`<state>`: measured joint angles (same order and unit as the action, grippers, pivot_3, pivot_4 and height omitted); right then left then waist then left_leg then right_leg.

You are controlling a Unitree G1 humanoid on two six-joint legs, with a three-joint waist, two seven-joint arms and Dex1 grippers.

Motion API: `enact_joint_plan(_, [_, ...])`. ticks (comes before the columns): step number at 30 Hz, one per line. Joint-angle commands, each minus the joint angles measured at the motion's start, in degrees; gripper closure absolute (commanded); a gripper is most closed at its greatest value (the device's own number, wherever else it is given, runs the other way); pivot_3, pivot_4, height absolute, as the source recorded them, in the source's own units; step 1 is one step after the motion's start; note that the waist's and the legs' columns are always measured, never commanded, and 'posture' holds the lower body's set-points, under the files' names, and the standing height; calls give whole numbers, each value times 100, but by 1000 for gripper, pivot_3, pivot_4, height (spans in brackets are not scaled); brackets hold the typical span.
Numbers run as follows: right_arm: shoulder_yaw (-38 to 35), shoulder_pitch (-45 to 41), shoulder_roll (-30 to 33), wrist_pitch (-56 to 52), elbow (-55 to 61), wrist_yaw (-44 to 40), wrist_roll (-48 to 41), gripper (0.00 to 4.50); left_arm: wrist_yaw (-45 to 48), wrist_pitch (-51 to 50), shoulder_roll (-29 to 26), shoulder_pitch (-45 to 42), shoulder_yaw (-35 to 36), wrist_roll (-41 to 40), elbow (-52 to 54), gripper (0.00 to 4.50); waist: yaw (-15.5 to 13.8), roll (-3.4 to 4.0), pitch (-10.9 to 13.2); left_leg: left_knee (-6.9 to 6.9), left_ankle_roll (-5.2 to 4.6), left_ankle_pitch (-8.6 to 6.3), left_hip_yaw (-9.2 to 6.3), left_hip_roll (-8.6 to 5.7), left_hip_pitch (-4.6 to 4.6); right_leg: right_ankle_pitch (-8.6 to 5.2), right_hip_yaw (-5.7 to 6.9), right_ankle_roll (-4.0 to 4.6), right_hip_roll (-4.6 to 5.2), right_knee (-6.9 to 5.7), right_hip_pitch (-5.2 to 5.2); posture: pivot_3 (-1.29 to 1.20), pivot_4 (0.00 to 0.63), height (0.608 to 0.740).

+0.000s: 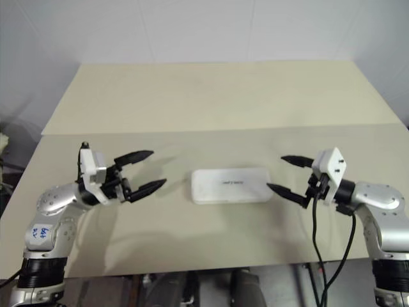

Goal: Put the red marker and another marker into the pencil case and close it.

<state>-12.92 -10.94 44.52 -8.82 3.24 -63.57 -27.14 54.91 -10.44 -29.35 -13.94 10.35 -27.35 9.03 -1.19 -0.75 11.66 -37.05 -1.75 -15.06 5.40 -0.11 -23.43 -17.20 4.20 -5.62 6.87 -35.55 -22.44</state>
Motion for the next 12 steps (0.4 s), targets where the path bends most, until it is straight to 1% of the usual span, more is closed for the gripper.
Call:
enact_joint_plan(1, [-242, -33, 220, 252, -18, -227, -27, 0, -17, -85, -72, -142, -107, -106, 229, 41, -1, 0, 0, -1, 0, 0, 0, 0, -1, 0, 0, 0, 0, 1, 0, 0, 150, 740])
enact_joint_plan(6, [-312, -68, 376, 413, -255, -402, -4, 0, 44, -178, -220, -99, -150, -126, 281, 41, -5, 0, 0, 0, 0, 0, 3, -1, -1, 0, 0, 0, -1, 3, 0, 0, 150, 740])
enact_joint_plan(9, [-274, -111, 329, 410, -265, -334, 17, 0, 24, -257, -250, -64, -164, -153, 320, 41, 16, 0, 0, 0, 1, 0, 3, 1, -1, 0, -1, 0, -3, 3, -1, 0, 150, 740])
enact_joint_plan(12, [-73, -293, 172, 411, -298, -244, 75, 0, -3, -313, -264, -123, -170, -161, 317, 41, 27, 0, 0, -1, 2, 0, 3, 2, 0, 0, -2, 1, -3, 1, -1, 0, 150, 740])
